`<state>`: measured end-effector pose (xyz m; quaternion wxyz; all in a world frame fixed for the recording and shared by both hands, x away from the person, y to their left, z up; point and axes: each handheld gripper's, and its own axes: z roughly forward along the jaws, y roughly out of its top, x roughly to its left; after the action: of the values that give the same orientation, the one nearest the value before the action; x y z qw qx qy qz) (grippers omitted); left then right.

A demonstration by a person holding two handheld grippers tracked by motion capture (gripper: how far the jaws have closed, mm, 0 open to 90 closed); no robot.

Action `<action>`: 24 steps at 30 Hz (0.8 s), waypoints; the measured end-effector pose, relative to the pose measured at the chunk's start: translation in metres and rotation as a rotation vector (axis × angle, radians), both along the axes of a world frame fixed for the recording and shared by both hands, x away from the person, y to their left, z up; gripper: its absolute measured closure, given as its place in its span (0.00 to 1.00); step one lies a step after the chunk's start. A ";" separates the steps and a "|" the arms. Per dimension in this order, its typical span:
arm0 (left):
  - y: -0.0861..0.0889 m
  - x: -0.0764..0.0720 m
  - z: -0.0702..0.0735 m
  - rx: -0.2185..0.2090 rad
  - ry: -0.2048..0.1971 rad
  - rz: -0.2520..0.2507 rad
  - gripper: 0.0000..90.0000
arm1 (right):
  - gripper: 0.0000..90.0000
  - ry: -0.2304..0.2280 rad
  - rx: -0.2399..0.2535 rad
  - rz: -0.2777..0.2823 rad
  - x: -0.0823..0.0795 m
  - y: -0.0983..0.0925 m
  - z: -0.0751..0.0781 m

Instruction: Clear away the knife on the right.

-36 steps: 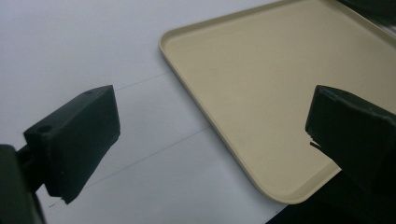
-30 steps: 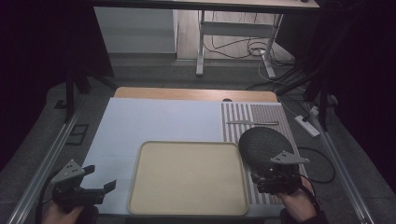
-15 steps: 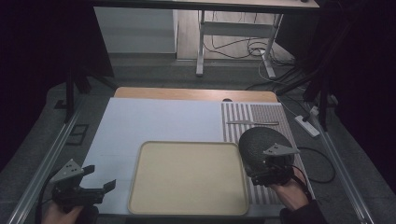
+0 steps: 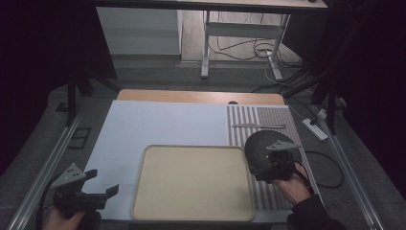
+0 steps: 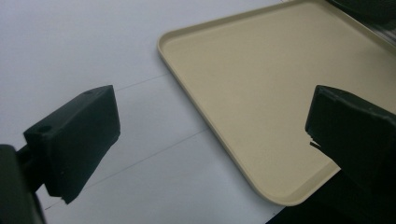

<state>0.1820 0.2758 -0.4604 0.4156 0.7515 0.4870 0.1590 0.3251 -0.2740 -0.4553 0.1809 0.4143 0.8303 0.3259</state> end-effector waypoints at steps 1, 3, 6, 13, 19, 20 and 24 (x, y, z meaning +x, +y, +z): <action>0.000 0.000 0.000 0.000 0.001 0.000 0.03 | 0.00 0.009 0.003 0.006 0.002 0.000 -0.001; 0.000 0.000 0.000 0.001 0.001 0.000 0.03 | 0.00 0.016 0.005 0.008 0.004 0.000 -0.001; 0.000 0.000 0.000 0.002 0.002 -0.001 0.03 | 0.00 0.024 0.007 0.008 0.011 0.001 -0.001; 0.000 0.000 0.000 0.002 0.003 -0.002 0.03 | 0.00 0.043 0.030 -0.009 0.025 0.001 -0.004; 0.000 0.001 0.000 0.003 0.005 -0.001 0.03 | 0.00 0.040 0.019 -0.009 0.036 0.000 -0.007; 0.000 0.001 0.000 0.002 0.005 -0.001 0.03 | 0.00 0.041 0.018 -0.010 0.039 0.000 -0.007; 0.000 0.001 0.000 0.001 0.005 -0.001 0.03 | 0.00 0.038 0.020 -0.017 0.048 -0.003 -0.008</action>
<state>0.1828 0.2754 -0.4606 0.4139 0.7524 0.4878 0.1572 0.3727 -0.2767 -0.4628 0.1637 0.4293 0.8267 0.3247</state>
